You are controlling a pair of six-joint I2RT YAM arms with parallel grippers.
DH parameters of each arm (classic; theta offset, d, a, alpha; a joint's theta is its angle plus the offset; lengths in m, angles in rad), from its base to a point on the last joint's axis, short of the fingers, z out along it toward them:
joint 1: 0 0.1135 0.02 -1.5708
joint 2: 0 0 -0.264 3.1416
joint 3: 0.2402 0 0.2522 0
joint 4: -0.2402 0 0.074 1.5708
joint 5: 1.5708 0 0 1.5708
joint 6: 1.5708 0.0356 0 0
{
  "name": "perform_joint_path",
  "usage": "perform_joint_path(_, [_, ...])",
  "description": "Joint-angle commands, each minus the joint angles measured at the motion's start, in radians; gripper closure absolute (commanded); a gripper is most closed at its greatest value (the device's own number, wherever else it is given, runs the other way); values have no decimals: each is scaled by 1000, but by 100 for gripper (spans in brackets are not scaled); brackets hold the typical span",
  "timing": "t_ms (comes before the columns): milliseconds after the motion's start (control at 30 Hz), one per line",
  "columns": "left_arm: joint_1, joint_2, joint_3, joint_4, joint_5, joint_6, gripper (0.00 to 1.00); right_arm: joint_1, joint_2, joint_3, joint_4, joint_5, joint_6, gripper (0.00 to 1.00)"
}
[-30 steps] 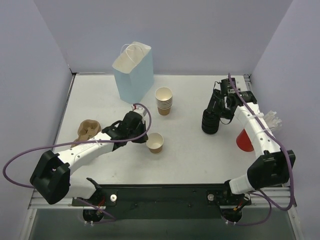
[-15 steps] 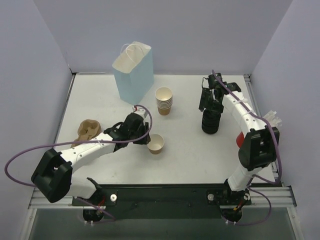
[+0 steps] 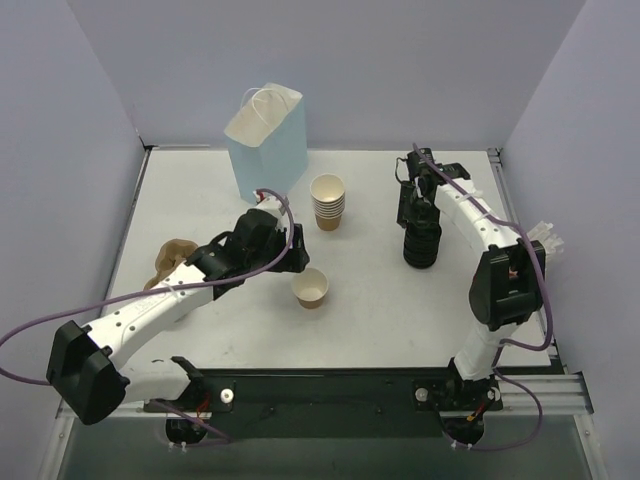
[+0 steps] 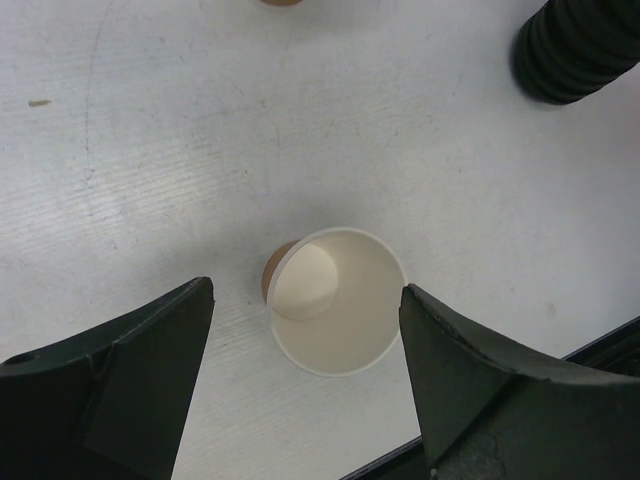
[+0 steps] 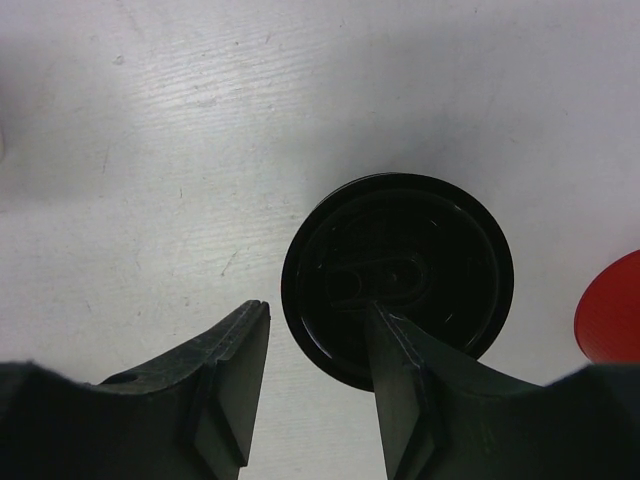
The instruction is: Pack the takeout coffee
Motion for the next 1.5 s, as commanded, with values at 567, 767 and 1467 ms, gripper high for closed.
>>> perform_joint_path(567, [-2,-110,54,-86,-65,44,15,21,84,99,-105,67,-19,62])
perform_joint_path(767, [-2,-113,57,-84,-62,54,15,21,78,102,-116,86,-22,74])
perform_joint_path(1467, [1,-135,182,-197,-22,45,18,15,-183,214,-150,-437,5,90])
